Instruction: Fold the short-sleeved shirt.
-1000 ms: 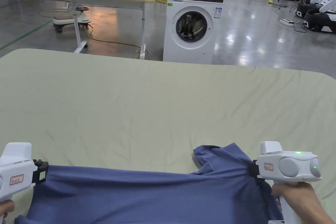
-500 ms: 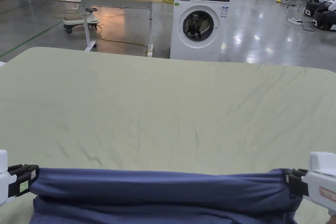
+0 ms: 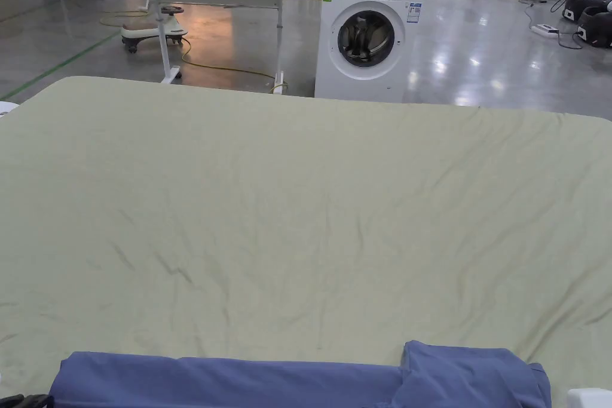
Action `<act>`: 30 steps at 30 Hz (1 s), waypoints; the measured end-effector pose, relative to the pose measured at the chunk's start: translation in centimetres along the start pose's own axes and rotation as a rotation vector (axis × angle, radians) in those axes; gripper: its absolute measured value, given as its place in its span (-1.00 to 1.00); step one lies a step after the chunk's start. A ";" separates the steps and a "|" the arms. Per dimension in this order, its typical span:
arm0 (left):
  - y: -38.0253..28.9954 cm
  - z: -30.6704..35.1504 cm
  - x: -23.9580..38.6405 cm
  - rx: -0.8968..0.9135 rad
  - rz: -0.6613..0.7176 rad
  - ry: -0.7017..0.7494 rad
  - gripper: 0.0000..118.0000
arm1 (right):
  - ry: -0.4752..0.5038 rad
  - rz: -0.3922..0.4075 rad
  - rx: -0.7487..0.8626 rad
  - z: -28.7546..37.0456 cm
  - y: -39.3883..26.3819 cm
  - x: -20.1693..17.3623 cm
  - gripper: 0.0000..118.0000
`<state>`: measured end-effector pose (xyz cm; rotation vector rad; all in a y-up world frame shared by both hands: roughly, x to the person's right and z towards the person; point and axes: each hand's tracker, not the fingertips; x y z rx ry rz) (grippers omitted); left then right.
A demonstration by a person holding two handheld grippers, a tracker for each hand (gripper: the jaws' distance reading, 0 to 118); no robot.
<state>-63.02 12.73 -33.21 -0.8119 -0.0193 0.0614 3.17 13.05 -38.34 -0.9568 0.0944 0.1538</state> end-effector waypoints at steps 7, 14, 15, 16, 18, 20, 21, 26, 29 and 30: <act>-1.1 -1.4 0.7 -0.020 -0.016 0.050 -1.00 | -0.047 0.046 -0.053 -1.2 -0.8 -1.4 -0.98; -0.1 -1.3 1.0 -0.005 0.023 0.056 -0.63 | -0.070 0.061 -0.044 -0.1 -0.2 -2.3 -0.71; 0.3 -1.0 1.1 0.008 0.028 0.069 -0.44 | -0.077 0.058 -0.033 0.5 0.0 -2.6 -0.26; 0.7 -0.6 1.2 0.032 0.032 0.071 -0.32 | -0.093 0.060 -0.016 1.0 0.3 -2.8 0.09; 1.8 0.0 1.8 0.090 0.049 0.082 -0.12 | -0.110 0.050 0.054 2.3 1.1 -3.3 0.35; 2.8 0.5 2.4 0.143 0.056 0.075 -0.12 | -0.123 0.030 0.112 3.3 1.9 -4.0 0.35; 3.4 0.6 2.9 0.171 0.054 0.070 -0.12 | -0.129 0.028 0.125 3.7 2.3 -4.4 0.35; 6.4 0.9 5.7 0.303 0.034 0.080 -0.12 | -0.148 0.022 0.299 5.2 4.3 -6.7 0.35; 7.6 1.1 7.6 0.388 -0.003 0.104 -0.14 | -0.103 -0.034 0.470 5.4 5.3 -8.2 0.34; 7.9 1.2 8.1 0.411 -0.013 0.108 -0.22 | -0.097 -0.050 0.509 5.3 5.7 -8.7 0.30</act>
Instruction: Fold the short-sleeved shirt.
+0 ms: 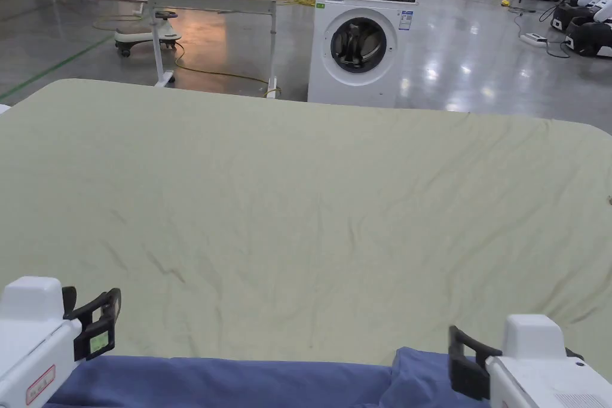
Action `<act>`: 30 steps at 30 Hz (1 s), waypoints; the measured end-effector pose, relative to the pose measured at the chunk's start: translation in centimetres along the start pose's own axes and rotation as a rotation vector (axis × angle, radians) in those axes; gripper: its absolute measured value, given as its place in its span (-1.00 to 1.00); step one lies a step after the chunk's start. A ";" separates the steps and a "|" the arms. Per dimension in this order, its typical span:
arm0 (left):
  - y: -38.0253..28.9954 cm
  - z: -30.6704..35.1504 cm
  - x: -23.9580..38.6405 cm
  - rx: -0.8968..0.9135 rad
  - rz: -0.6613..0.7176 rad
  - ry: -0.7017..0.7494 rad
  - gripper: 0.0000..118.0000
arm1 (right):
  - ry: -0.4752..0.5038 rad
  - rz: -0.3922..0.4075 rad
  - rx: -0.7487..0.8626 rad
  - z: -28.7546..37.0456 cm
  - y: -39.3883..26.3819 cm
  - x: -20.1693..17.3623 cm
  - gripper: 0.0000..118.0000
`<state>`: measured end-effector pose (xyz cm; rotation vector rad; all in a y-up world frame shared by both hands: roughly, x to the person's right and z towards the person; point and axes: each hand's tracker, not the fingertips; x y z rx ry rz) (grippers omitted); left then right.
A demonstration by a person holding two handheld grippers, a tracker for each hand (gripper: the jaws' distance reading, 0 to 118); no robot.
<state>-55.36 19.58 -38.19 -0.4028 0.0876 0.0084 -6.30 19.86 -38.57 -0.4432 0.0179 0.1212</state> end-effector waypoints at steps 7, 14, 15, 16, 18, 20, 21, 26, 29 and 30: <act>0.3 0.2 2.0 0.156 -0.065 0.041 -1.00 | -0.012 -0.049 0.257 -0.3 1.4 -4.4 -0.82; -0.1 2.0 -0.6 0.113 -0.063 0.051 -1.00 | 0.026 -0.088 0.313 -0.2 2.3 -6.2 -1.00; -0.3 2.1 -1.6 0.081 -0.047 0.044 -1.00 | 0.028 -0.081 0.316 -0.2 2.3 -6.4 -1.00; -0.6 2.1 -2.8 0.041 -0.017 0.040 -1.00 | 0.033 -0.073 0.314 -0.3 2.5 -6.5 -1.00; -1.0 2.0 -5.2 -0.058 0.035 0.012 -1.00 | 0.049 -0.072 0.310 -0.3 2.5 -6.5 -1.00; -2.1 1.3 -8.1 -0.167 0.104 -0.031 -1.00 | 0.053 -0.060 0.303 -0.4 2.5 -6.5 -1.00; -2.7 1.1 -9.2 -0.190 0.132 -0.048 -1.00 | 0.056 -0.053 0.299 -0.4 2.4 -6.5 -1.00; -5.3 -0.8 -12.4 -0.402 0.283 -0.209 -0.96 | 0.065 -0.041 0.266 -1.0 1.9 -6.3 -1.00; -7.3 -2.6 -13.7 -0.498 0.418 -0.321 -0.18 | 0.065 -0.038 0.248 -1.2 1.5 -6.2 -1.00; -7.7 -3.0 -13.9 -0.520 0.462 -0.348 0.24 | 0.065 -0.037 0.245 -1.2 1.5 -6.1 -1.00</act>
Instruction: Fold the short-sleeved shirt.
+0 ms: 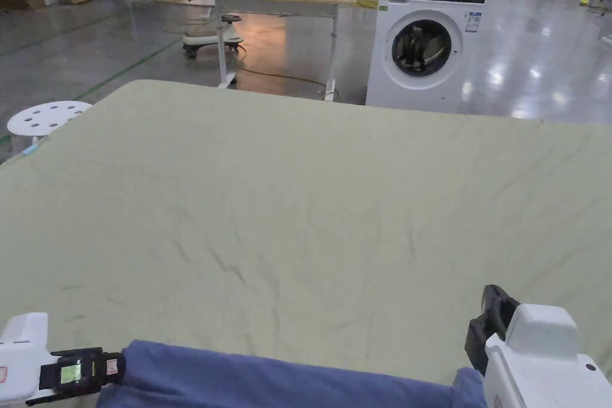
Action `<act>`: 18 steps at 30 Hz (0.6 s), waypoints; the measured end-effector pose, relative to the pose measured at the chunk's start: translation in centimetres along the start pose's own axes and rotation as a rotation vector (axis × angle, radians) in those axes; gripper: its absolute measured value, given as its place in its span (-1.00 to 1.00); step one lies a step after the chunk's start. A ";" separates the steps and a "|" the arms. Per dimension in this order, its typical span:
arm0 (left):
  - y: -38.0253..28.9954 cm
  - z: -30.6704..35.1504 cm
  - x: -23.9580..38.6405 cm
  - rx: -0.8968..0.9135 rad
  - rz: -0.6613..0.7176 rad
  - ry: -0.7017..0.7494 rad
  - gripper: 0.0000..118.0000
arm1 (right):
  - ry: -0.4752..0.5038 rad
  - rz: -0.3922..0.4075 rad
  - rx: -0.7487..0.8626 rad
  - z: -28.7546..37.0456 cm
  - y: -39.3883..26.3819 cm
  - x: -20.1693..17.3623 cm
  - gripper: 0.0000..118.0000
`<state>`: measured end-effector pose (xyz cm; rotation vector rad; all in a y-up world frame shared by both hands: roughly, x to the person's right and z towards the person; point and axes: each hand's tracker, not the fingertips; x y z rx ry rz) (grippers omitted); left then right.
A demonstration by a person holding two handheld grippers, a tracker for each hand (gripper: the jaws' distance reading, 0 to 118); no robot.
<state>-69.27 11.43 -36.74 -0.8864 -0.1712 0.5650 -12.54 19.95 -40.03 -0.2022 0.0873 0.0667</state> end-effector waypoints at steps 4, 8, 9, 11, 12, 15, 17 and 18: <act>-0.5 -2.2 -2.2 -0.075 0.130 -0.155 0.46 | -0.009 0.010 -0.015 0.1 -0.3 0.4 -1.00; 0.3 -4.7 -7.5 -0.056 0.229 -0.325 0.46 | -0.022 0.015 -0.030 0.1 -0.6 0.9 -1.00; 0.1 -5.3 -7.9 -0.067 0.260 -0.371 0.45 | -0.024 0.014 -0.032 0.1 -0.6 1.0 -1.00; -0.2 -6.7 -8.0 -0.102 0.297 -0.432 0.40 | -0.032 0.009 -0.039 0.1 -0.7 1.1 -1.00; -0.8 -6.5 -6.3 -0.110 0.311 -0.452 0.29 | -0.034 0.004 -0.041 0.0 -0.7 1.1 -1.00; -1.1 -7.9 -6.3 -0.124 0.331 -0.405 -0.70 | -0.036 -0.004 -0.048 0.0 -0.7 1.1 -1.00; -1.2 -8.4 -6.2 -0.130 0.264 -0.334 -0.83 | -0.036 -0.001 -0.049 -0.1 -0.6 1.0 -1.00; -1.1 -8.1 -6.3 -0.109 0.267 -0.361 -0.87 | -0.035 0.001 -0.050 -0.1 -0.6 1.0 -1.00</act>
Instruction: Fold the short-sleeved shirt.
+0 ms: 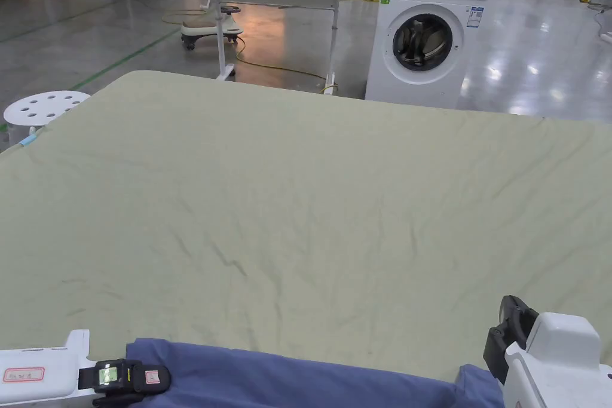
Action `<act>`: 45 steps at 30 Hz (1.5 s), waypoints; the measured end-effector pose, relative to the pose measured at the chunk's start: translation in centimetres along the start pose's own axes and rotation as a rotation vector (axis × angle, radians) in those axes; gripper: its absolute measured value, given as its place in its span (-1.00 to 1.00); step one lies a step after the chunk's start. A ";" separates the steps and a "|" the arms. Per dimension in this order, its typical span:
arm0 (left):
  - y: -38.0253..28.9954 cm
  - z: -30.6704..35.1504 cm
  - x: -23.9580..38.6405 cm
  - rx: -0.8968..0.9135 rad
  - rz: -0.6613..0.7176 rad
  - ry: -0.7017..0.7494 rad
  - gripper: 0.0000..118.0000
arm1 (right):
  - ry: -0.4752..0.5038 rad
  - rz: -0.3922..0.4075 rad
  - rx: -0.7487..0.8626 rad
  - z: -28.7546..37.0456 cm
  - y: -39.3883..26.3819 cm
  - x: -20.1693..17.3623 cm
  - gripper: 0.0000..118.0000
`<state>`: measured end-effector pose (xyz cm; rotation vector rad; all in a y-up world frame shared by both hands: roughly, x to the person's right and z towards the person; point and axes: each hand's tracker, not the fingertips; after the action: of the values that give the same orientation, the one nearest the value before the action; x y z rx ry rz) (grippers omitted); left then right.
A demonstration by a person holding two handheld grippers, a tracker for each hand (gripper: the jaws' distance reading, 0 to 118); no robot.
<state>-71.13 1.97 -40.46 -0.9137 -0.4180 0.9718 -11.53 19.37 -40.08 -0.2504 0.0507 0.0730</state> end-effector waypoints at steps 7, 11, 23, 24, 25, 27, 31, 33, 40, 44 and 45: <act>-0.8 1.1 3.8 0.031 -0.059 0.038 -0.92 | 0.004 0.015 -0.008 -0.4 0.1 0.0 -1.00; 1.5 3.4 5.3 0.050 -0.116 0.074 -0.93 | 0.006 0.016 -0.010 -0.5 0.0 0.2 -1.00; 1.6 8.7 13.9 0.101 -0.238 0.411 -0.93 | -0.021 0.005 0.101 -0.5 0.4 0.7 -1.00; 1.2 8.4 14.9 0.104 -0.253 0.427 -0.93 | -0.022 0.006 0.107 -0.4 0.5 0.8 -1.00; 0.7 7.9 16.1 0.105 -0.261 0.418 -0.92 | -0.022 0.009 0.110 -0.4 0.6 0.9 -1.00; -0.3 7.0 18.4 0.102 -0.274 0.402 -0.92 | -0.019 0.011 0.115 -0.4 0.8 1.0 -1.00; -1.5 4.1 22.6 0.067 -0.307 0.297 -0.92 | -0.022 0.016 0.116 -0.2 1.0 1.3 -1.00; -2.4 2.0 24.5 0.038 -0.310 0.239 -0.92 | -0.026 0.015 0.115 -0.1 0.9 1.5 -1.00; -4.7 -6.9 27.8 -0.097 -0.363 0.230 -0.92 | -0.048 0.015 0.101 0.3 0.6 2.4 -1.00; -6.0 -12.5 26.8 -0.166 -0.332 0.287 -0.92 | -0.064 0.017 0.091 0.5 0.3 3.0 -1.00; -6.5 -13.6 26.7 -0.192 -0.342 0.316 -0.92 | -0.067 0.017 0.089 0.6 0.3 3.2 -1.00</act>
<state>-44.56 16.53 -45.15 -1.1069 -0.3854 0.4703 -8.37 20.01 -39.76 -0.1584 -0.0109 0.0955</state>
